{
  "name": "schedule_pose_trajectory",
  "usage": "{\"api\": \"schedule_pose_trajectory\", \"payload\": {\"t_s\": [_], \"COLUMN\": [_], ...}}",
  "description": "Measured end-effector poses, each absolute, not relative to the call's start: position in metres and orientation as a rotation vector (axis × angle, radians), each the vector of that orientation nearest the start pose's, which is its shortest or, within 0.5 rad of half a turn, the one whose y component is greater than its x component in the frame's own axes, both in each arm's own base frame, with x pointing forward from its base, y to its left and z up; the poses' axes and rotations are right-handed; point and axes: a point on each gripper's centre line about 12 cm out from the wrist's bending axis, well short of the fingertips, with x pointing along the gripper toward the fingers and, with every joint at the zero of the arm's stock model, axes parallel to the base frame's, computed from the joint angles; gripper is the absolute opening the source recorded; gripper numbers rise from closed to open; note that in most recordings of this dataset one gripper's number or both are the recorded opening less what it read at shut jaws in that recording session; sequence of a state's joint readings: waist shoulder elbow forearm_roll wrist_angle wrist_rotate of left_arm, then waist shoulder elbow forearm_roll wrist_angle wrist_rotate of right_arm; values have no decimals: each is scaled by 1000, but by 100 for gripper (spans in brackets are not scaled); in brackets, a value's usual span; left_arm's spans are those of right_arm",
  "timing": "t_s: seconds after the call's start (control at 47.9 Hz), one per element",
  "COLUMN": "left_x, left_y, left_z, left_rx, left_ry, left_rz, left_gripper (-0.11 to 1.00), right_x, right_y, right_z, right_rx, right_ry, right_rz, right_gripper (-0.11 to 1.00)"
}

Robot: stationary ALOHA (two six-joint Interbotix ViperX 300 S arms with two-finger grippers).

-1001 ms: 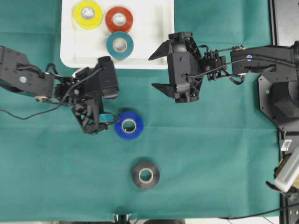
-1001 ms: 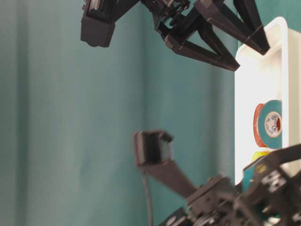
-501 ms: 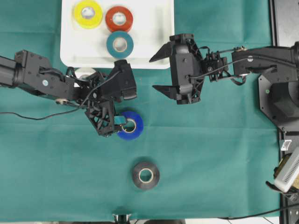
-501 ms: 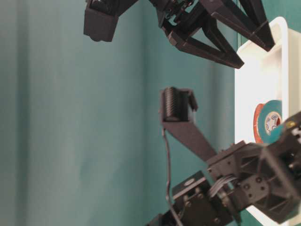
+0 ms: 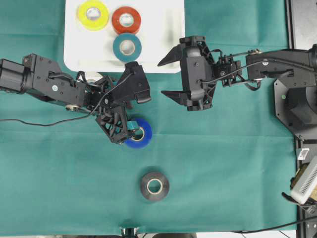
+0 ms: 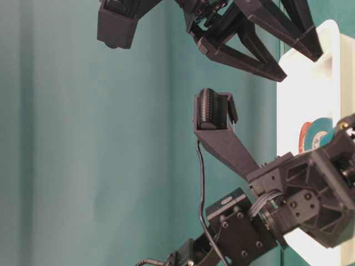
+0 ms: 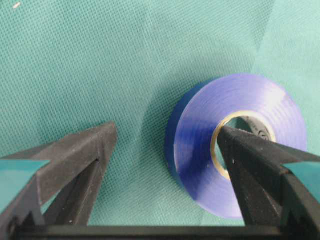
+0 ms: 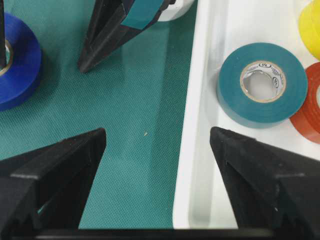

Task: Put the tape alternately from left to right into the white case.
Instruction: 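Move the left gripper down over the blue tape roll, then grasp the blue tape roll with the left gripper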

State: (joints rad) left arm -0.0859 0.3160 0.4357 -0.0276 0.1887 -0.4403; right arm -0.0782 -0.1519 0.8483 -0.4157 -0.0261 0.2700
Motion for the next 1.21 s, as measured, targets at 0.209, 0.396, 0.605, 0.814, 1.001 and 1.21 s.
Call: {"api": "schedule_pose_trajectory", "payload": {"t_s": [0.209, 0.396, 0.605, 0.814, 1.001, 1.21], "left_x": [436, 436, 435, 431, 421, 403], "left_y": [-36, -38, -39, -40, -40, -36], "left_z": [92, 92, 92, 96, 112, 140], "left_rx": [-397, -389, -387, -381, -374, -374], "left_ry": [956, 963, 971, 987, 998, 963], "left_rz": [146, 140, 140, 139, 136, 129], "left_gripper": [52, 28, 28, 28, 28, 28], "right_x": [335, 335, 335, 335, 335, 335], "right_y": [-26, -25, -25, -25, -25, -25], "right_z": [166, 166, 166, 166, 166, 166], "right_rx": [-110, -110, -110, -112, -110, -110], "right_ry": [675, 675, 675, 675, 675, 675], "right_rz": [-18, -16, -16, -16, -16, -16], "right_gripper": [82, 82, 82, 82, 82, 82]}}
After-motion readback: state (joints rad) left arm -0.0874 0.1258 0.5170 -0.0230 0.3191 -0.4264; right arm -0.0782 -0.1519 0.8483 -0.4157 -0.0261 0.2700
